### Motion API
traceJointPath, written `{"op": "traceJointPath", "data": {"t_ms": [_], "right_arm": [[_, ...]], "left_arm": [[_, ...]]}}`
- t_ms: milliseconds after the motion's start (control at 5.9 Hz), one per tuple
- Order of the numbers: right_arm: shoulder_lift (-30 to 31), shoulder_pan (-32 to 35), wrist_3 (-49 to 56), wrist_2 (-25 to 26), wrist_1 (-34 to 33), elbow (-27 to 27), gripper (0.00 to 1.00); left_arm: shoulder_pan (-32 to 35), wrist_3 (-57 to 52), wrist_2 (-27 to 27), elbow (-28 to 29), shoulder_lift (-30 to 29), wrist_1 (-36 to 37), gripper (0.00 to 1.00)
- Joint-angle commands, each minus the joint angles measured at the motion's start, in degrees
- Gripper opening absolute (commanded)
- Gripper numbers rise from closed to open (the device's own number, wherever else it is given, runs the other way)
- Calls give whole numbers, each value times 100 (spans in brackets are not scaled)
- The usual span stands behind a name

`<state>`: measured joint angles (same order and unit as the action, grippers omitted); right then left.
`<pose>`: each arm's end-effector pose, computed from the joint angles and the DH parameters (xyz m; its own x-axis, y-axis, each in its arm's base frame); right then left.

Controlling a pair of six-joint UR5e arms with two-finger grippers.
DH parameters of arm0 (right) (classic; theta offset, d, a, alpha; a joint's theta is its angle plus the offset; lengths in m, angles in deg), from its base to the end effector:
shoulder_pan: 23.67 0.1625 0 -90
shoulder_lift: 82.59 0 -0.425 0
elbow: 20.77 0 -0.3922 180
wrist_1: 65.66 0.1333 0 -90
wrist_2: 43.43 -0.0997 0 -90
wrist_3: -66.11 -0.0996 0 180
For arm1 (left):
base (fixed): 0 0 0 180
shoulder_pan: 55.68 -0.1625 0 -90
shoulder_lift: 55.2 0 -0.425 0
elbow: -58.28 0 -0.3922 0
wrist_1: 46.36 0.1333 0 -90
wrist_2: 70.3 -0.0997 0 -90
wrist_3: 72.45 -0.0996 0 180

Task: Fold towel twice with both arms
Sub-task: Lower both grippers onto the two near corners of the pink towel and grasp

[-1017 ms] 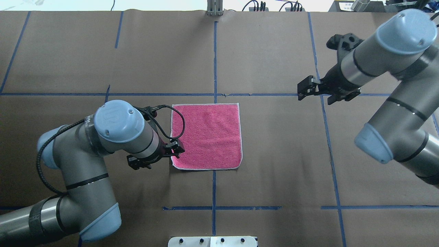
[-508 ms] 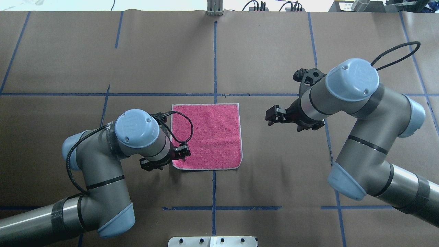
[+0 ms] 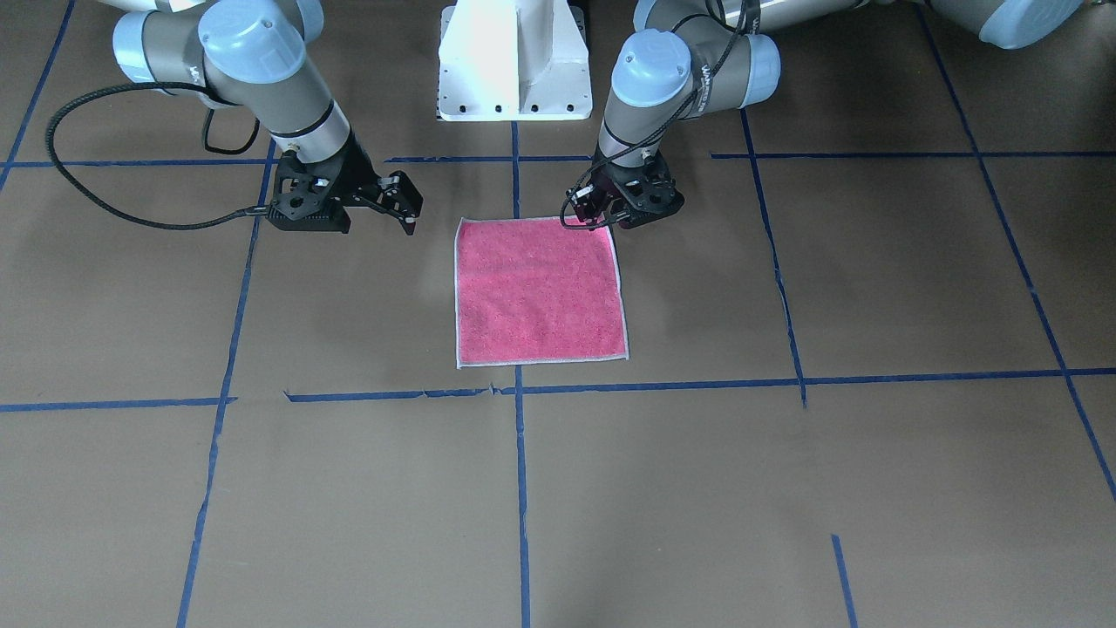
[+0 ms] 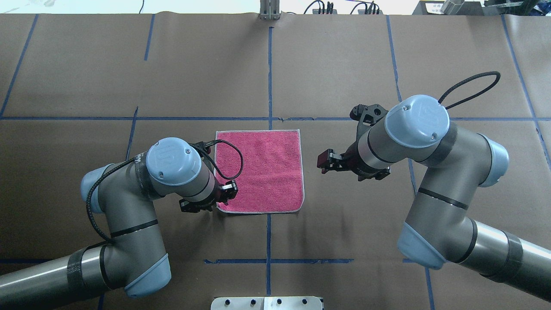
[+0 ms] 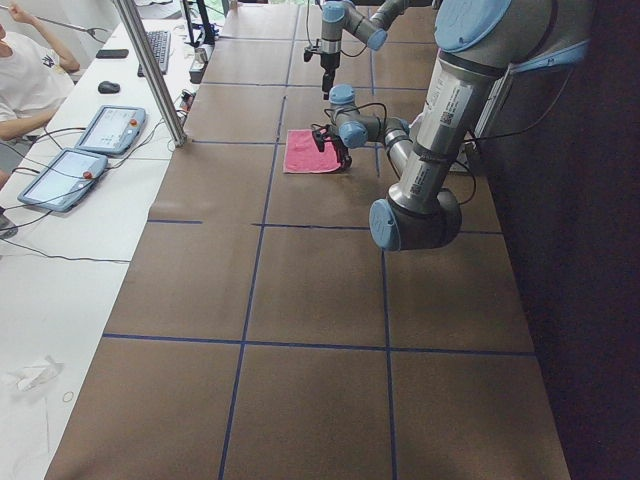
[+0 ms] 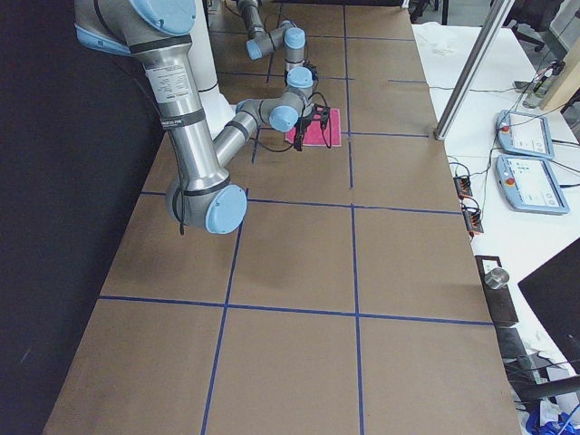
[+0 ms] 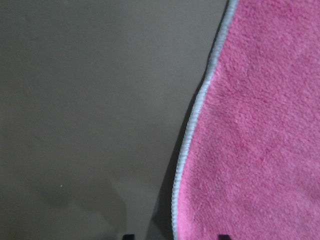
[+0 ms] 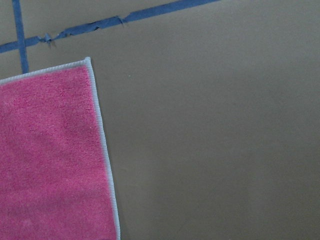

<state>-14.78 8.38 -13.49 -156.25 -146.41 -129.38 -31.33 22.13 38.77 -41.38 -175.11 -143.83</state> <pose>-0.4514 -0.3943 0.2823 0.5781 0.1656 0.7990 -0.1350 0.9851 -0.1066 0.5516 -0.3602 0.2722 0.6052 -0.3567 -0.7117 0.2209 0.9341 -0.2804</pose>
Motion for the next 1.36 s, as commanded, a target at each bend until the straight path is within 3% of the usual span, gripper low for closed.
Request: {"op": "traceJointPath", "data": {"t_ms": [0, 169, 339, 678, 1186], "right_arm": [[-75, -164, -108, 93, -2, 59, 99], [-84, -199, -108, 93, -2, 85, 99], [-223, -252, -213, 102, -2, 233, 99], [-575, -628, -582, 531, 7, 681, 98], [-778, -1016, -969, 935, -2, 867, 85]], "left_arm": [[0, -44, 9, -1, 3, -17, 15], [0, -62, 9, -9, 3, -43, 5], [0, -53, 27, -9, 3, -122, 2], [0, -53, 36, -27, 12, -114, 1], [0, -53, 36, -53, 21, -114, 1]]}}
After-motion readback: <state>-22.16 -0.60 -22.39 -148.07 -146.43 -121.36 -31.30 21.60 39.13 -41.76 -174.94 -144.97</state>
